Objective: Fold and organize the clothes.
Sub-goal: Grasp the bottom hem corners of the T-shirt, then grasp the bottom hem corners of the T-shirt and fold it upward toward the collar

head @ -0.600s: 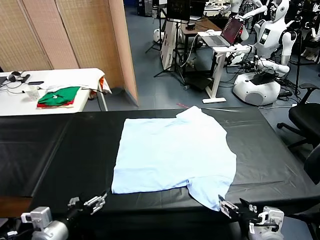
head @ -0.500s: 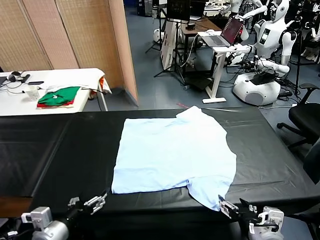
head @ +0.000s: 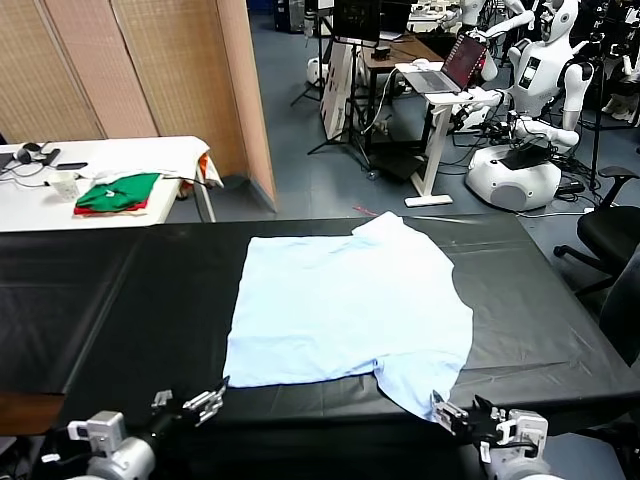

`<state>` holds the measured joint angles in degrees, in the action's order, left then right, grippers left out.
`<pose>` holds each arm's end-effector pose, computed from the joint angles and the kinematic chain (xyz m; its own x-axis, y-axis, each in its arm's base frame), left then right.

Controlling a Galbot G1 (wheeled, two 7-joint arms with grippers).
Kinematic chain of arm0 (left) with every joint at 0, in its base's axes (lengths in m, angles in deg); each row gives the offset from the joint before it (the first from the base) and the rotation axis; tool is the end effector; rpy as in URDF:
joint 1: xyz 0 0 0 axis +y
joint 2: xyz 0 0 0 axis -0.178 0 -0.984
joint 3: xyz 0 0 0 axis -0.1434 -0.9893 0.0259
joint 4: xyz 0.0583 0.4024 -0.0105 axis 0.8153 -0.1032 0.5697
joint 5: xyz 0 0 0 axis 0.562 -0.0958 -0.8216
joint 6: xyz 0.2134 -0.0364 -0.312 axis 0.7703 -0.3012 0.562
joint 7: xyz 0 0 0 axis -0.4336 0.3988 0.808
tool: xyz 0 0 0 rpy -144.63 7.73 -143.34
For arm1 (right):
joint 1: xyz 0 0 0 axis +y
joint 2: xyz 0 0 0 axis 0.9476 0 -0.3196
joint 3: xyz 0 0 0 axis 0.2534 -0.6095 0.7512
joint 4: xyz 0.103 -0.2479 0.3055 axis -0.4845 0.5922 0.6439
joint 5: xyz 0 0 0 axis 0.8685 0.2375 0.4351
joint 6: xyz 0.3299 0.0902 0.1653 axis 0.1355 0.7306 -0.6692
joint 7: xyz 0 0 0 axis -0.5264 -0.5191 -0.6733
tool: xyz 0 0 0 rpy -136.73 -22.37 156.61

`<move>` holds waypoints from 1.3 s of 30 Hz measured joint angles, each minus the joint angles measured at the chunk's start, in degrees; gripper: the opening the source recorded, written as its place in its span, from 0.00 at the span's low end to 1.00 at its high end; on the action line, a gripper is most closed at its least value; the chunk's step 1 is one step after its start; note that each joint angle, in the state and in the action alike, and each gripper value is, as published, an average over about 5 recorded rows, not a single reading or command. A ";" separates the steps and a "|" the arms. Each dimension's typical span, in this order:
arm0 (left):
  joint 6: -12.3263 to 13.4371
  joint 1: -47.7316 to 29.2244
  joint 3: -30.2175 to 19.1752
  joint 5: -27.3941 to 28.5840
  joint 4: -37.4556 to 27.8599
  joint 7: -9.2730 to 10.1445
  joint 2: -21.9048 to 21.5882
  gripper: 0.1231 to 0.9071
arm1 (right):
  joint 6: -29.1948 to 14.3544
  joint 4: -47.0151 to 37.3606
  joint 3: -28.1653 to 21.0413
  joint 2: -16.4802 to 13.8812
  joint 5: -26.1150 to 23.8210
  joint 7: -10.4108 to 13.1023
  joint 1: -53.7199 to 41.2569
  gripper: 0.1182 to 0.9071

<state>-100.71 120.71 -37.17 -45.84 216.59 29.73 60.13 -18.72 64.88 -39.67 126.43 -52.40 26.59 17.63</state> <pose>0.1281 0.1032 -0.3110 -0.8137 0.2260 0.5355 0.1162 0.9659 -0.2312 0.1429 -0.0529 -0.2882 -0.7517 0.0028 0.6595 0.1019 0.9885 0.1120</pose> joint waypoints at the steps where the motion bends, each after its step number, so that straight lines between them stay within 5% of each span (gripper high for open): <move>1: 0.07 -0.14 -0.38 0.19 -0.08 -0.07 0.20 0.99 | -0.02 -0.09 -0.12 0.06 -0.09 0.00 -0.01 0.97; 8: 0.30 -1.70 -2.81 1.37 -0.69 -0.16 1.13 0.82 | -0.09 -0.83 -0.55 0.25 -0.27 0.01 -0.14 0.73; 16: 0.70 -2.50 -4.26 2.84 -1.76 -0.03 1.35 0.32 | -0.07 -0.22 -0.98 0.37 -0.10 -0.10 0.45 0.17; 19: 0.81 -2.49 -4.38 2.90 -1.86 0.04 1.35 0.12 | 0.00 0.28 -0.89 0.37 0.05 -0.08 0.81 0.05; 23: 1.02 -2.32 -4.39 2.92 -1.74 0.11 1.26 0.03 | 0.10 1.27 -0.60 0.38 0.29 0.13 1.57 0.03; 39: 2.05 3.62 -0.43 1.94 3.42 2.10 -0.58 0.03 | 0.14 9.08 -1.35 0.85 0.41 0.44 8.77 0.03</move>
<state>-98.66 124.33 -37.61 -43.90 220.01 31.82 59.55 -18.58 73.96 -41.02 127.28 -51.99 27.03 26.40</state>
